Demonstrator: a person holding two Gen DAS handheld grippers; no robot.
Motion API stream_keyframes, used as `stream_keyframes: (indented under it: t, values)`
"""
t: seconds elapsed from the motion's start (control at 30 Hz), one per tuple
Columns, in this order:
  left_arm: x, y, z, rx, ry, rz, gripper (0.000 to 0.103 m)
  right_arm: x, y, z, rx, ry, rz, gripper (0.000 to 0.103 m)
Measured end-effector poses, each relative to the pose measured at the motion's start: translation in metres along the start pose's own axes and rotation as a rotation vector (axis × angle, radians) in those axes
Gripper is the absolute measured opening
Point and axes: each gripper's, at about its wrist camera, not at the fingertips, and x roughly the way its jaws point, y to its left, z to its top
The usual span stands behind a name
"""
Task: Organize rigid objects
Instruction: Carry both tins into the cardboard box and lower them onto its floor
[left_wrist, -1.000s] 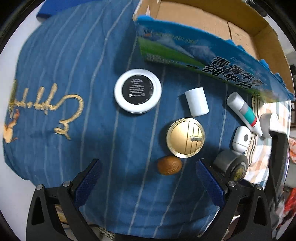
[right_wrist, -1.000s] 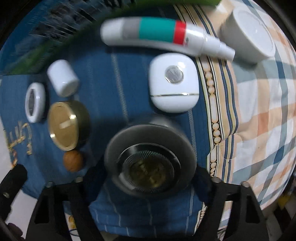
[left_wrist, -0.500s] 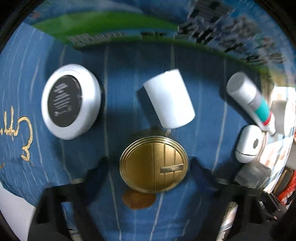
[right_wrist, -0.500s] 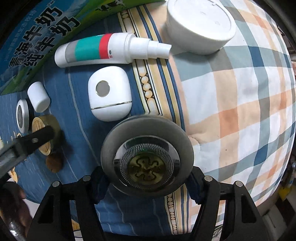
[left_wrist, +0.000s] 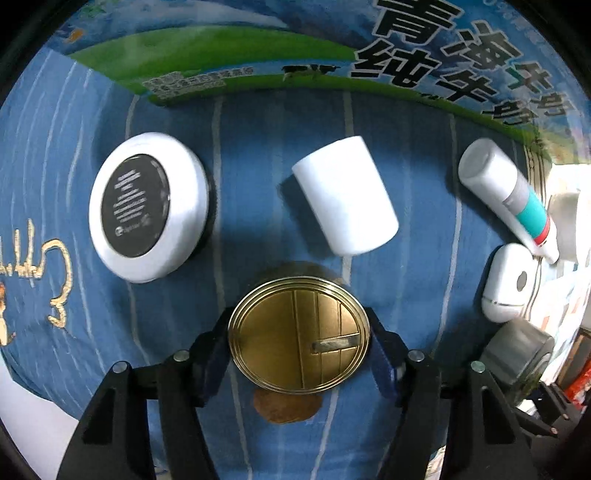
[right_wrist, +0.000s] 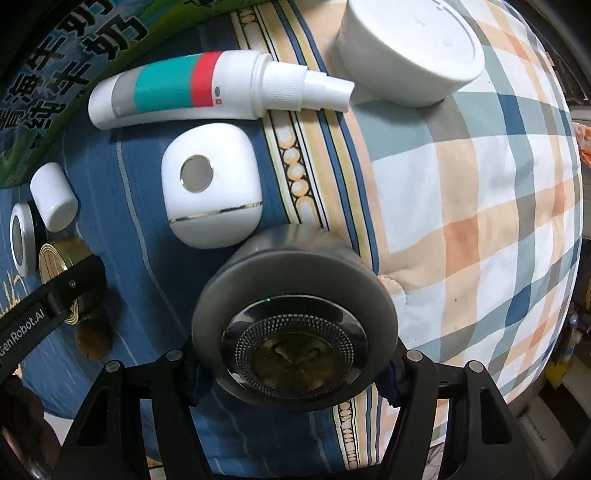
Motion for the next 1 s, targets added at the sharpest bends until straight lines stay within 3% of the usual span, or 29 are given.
stream_keyframes:
  t: [0.17, 0.47, 0.67, 0.8, 0.87, 0.9, 1.0]
  values:
    - [-0.021, 0.002, -0.023, 0.038, -0.067, 0.064, 0.063, -0.002, -0.002, -0.018, -0.034, -0.013, -0.006, 0.07]
    - [-0.064, 0.002, -0.068, 0.072, -0.152, 0.012, 0.063, -0.015, 0.005, -0.059, -0.098, -0.056, 0.033, 0.07]
    - [-0.128, 0.004, -0.098, 0.092, -0.238, -0.041, 0.063, -0.057, -0.004, -0.094, -0.149, -0.127, 0.04, 0.069]
    - [-0.17, -0.004, -0.097, 0.116, -0.306, -0.062, 0.063, -0.089, -0.008, -0.111, -0.16, -0.181, 0.06, 0.069]
    - [-0.173, -0.024, -0.071, 0.123, -0.331, -0.072, 0.063, -0.11, -0.009, -0.121, -0.167, -0.217, 0.072, 0.069]
    - [-0.181, -0.026, -0.074, 0.128, -0.346, -0.081, 0.063, -0.125, -0.011, -0.125, -0.169, -0.234, 0.077, 0.069]
    - [-0.207, -0.029, -0.069, 0.143, -0.388, -0.107, 0.063, -0.16, -0.014, -0.119, -0.173, -0.276, 0.094, 0.069]
